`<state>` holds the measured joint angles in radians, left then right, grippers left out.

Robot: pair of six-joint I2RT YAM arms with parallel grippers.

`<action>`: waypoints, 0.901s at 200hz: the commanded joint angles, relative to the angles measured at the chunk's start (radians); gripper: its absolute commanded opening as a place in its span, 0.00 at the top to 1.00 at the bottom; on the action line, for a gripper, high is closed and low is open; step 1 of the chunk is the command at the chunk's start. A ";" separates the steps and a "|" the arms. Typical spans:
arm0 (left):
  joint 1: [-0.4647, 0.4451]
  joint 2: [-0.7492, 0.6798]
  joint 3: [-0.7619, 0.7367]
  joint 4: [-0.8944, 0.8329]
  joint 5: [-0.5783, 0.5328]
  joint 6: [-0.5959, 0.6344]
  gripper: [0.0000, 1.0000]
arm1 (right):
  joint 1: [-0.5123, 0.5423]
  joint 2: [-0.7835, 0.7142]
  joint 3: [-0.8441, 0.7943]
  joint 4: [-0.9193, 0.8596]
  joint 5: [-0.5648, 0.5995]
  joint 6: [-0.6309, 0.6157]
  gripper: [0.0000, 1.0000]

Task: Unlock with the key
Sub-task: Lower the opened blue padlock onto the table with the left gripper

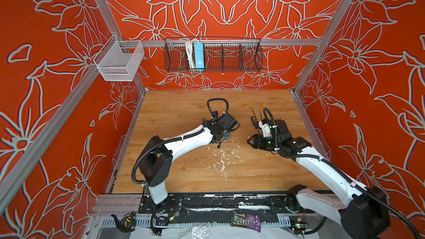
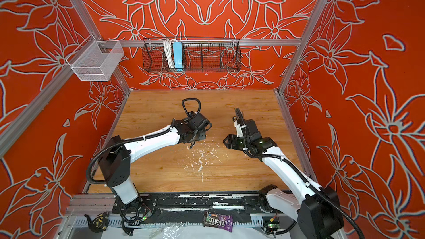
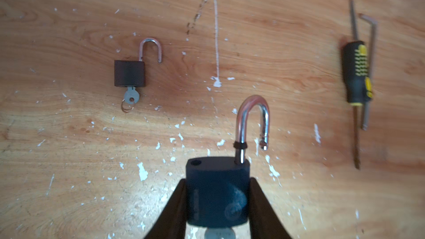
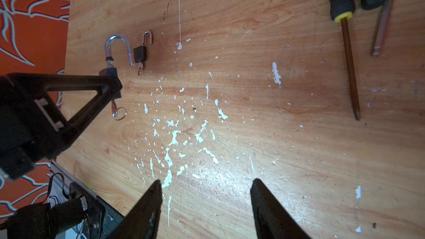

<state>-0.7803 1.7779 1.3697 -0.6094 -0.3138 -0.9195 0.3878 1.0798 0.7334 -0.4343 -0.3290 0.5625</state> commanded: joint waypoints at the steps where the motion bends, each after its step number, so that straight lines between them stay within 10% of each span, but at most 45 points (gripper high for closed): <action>1: 0.023 0.056 0.064 -0.040 -0.001 -0.037 1.00 | -0.015 -0.001 -0.032 0.089 0.018 0.061 0.37; 180: 0.125 0.405 0.299 -0.056 0.110 0.105 1.00 | -0.049 0.021 -0.070 0.140 0.002 0.064 0.37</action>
<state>-0.6621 2.1498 1.6386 -0.6312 -0.2142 -0.8272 0.3458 1.1183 0.6800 -0.3016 -0.3290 0.6144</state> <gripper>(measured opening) 0.376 0.623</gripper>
